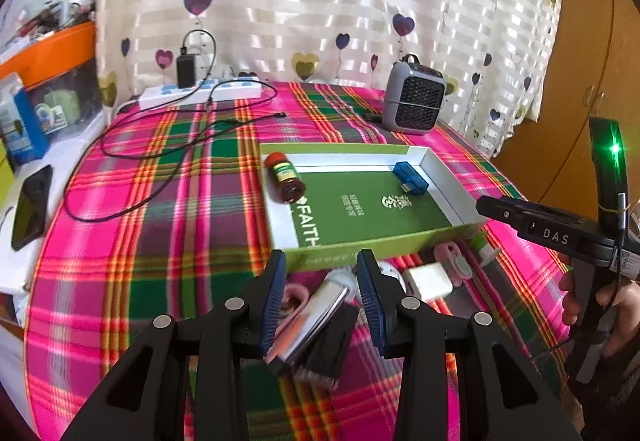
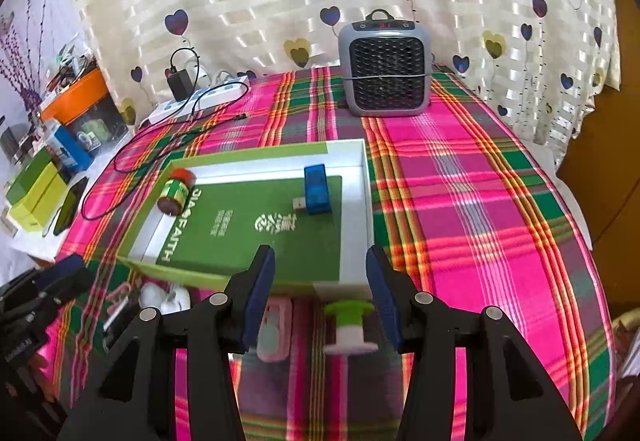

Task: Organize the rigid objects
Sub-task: 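Withdraw both tools from the box back toward the remaining objects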

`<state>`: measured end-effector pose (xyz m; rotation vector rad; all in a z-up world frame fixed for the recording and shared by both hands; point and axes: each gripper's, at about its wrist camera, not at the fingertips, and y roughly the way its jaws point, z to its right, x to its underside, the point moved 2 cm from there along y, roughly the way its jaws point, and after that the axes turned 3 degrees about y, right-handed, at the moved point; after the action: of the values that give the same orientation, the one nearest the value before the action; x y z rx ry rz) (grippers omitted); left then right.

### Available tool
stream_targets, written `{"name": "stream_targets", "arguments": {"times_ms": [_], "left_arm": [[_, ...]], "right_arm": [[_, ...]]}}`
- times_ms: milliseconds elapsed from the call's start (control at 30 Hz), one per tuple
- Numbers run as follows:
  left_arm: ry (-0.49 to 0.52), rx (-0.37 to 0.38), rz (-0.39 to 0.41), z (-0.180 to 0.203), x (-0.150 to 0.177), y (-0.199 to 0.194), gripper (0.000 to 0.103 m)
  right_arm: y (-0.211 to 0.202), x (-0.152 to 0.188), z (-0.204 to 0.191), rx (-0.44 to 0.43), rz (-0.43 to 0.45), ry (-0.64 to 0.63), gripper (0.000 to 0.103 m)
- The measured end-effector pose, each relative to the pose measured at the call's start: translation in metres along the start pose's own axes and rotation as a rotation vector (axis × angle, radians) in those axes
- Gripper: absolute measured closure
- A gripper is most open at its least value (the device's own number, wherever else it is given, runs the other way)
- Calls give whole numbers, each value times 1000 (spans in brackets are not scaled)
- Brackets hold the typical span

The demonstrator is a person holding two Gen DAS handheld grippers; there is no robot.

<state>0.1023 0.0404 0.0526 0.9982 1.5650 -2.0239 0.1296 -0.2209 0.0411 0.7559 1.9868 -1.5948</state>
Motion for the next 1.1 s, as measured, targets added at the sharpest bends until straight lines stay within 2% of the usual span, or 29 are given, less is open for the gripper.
{"name": "stream_targets", "arguments": {"times_ms": [433,633,800,1100], "left_arm": [[4,22,-8,-3,46,-19,67],[60,12,-22,10,60,-15,67],[101,12,-47,18,69,-10,67],[96,1,-84,20,70,4,67]], "right_arm": [[-21,34,9,7,23,4,54],[-27,47,15,19,23,6,54],[-29,54,25,25,22,25,54],[-24,55,30,15,8,41,54]]}}
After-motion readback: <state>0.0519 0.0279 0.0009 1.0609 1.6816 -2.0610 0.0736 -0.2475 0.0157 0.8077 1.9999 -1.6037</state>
